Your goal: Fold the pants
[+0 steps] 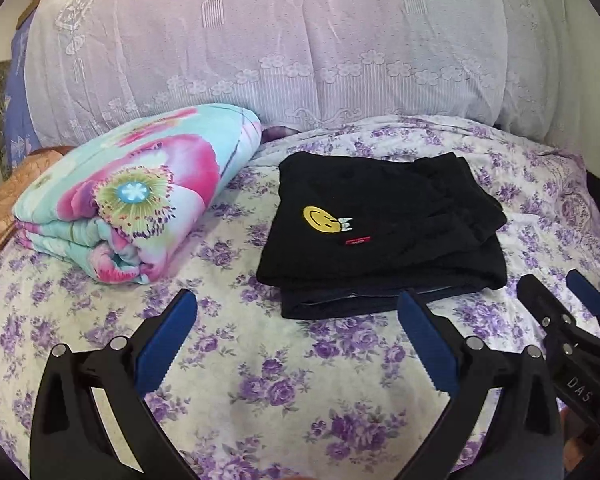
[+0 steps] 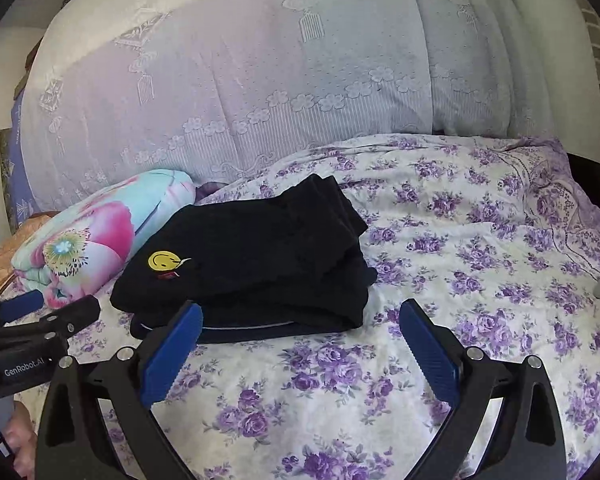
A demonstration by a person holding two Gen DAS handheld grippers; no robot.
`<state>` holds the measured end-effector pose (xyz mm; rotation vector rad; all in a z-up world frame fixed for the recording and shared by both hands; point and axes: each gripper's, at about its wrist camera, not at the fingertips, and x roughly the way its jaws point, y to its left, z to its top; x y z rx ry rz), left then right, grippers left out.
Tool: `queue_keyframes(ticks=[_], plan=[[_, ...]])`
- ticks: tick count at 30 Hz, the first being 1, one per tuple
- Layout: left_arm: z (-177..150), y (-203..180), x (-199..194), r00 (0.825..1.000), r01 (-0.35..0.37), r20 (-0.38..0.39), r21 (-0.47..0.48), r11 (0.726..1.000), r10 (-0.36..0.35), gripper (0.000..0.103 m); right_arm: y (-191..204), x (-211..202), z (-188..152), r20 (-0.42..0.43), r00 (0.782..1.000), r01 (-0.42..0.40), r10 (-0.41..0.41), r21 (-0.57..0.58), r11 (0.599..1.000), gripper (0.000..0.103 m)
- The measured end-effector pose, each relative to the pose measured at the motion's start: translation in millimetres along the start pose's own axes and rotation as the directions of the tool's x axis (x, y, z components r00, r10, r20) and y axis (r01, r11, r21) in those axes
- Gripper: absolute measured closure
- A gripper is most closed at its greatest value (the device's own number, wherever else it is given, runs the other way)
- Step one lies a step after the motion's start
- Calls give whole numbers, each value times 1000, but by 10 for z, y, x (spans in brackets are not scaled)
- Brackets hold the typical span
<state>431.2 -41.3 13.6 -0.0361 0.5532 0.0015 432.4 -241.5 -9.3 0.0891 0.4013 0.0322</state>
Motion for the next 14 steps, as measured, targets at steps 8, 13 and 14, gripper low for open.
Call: queue_keyframes(ticks=[8, 13, 14], plan=[[-16, -102, -102, 998, -30, 48, 39, 999, 28, 5, 42, 20, -25, -9, 1000, -5, 5, -15, 1000, 4], [-14, -102, -103, 998, -37, 48, 42, 998, 35, 5, 51, 27, -31, -10, 1000, -6, 6, -17, 1000, 4], [-10, -93, -102, 998, -35, 47, 36, 999, 33, 5, 49, 27, -29, -11, 1000, -6, 6, -18, 1000, 4]])
